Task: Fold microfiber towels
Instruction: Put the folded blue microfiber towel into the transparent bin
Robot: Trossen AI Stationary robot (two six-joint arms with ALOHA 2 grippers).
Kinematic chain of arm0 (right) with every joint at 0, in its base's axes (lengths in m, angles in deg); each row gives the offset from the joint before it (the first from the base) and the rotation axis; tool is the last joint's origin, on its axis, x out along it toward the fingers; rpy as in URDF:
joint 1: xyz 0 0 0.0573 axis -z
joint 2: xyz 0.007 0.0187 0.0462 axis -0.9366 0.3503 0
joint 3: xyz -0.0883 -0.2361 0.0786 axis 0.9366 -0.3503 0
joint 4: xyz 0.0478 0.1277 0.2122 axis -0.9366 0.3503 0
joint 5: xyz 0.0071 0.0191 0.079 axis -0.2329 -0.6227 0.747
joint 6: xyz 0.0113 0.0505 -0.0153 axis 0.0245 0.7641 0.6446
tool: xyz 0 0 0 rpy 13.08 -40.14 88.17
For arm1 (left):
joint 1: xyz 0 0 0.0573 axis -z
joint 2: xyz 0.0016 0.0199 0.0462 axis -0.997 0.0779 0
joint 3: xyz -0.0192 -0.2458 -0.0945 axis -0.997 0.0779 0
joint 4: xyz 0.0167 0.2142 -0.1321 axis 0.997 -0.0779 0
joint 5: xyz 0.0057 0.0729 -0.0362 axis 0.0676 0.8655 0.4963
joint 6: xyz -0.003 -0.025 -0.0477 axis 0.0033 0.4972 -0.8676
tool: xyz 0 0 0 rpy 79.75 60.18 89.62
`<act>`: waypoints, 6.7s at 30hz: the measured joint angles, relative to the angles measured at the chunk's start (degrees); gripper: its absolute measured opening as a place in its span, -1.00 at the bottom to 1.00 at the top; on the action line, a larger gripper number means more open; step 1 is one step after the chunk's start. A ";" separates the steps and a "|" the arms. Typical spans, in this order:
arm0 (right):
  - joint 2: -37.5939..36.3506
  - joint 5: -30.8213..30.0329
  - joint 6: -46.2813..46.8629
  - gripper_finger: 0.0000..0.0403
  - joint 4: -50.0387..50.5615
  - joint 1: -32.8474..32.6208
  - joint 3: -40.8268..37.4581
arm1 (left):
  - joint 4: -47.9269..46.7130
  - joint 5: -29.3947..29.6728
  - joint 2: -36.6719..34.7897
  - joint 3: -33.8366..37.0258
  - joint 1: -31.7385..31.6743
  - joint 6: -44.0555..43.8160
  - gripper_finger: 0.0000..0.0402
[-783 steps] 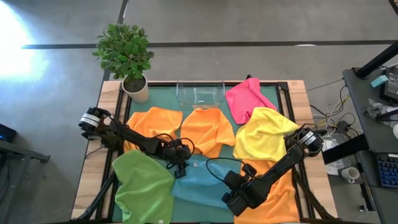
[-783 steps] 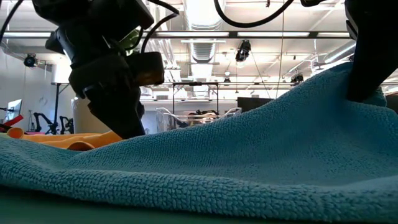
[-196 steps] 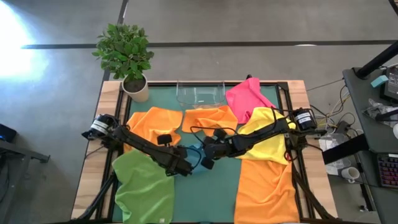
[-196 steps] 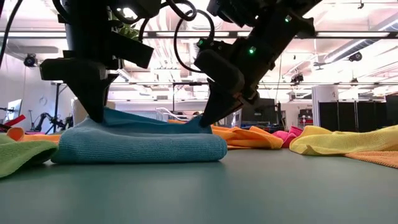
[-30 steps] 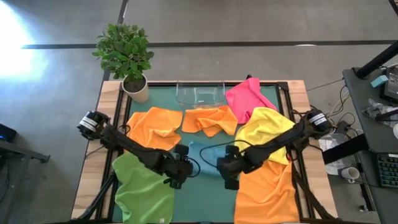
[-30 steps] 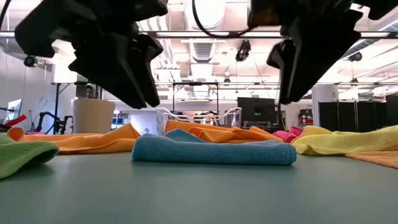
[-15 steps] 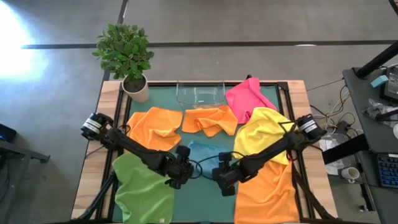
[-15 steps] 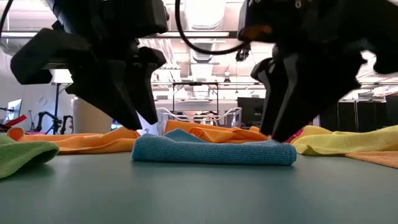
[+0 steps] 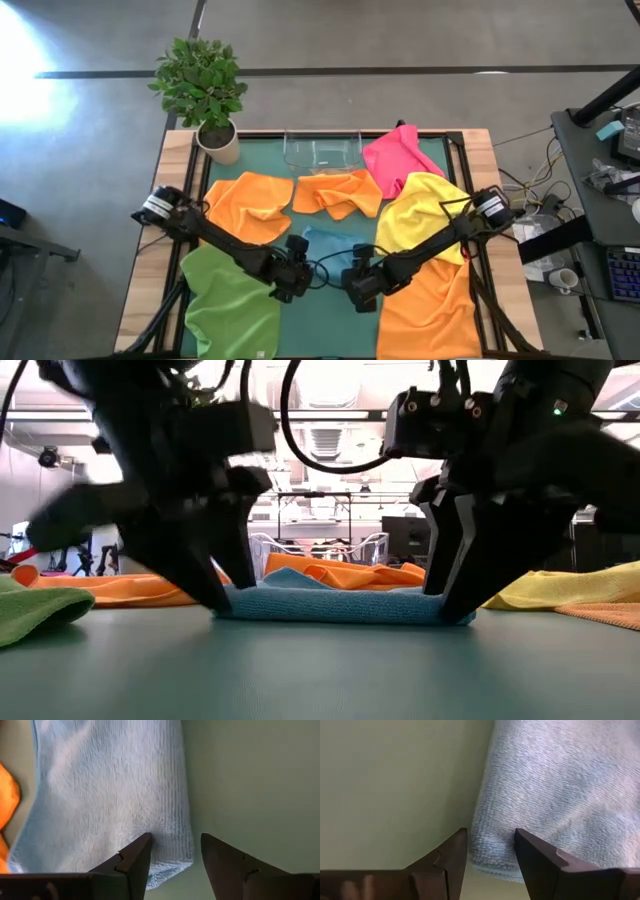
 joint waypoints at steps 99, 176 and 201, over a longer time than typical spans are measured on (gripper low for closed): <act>-4.77 9.45 -25.25 -0.95 1.41 59.22 25.10 | -4.33 -2.48 -7.65 -18.47 -54.40 25.18 -0.99; 0.96 28.69 -29.05 -0.95 13.20 65.40 24.44 | -5.48 -13.48 2.06 -18.05 -60.74 43.42 -0.99; 0.92 31.92 -30.80 -0.95 16.79 65.20 24.11 | -20.11 -23.32 0.90 -24.82 -58.46 37.32 -0.43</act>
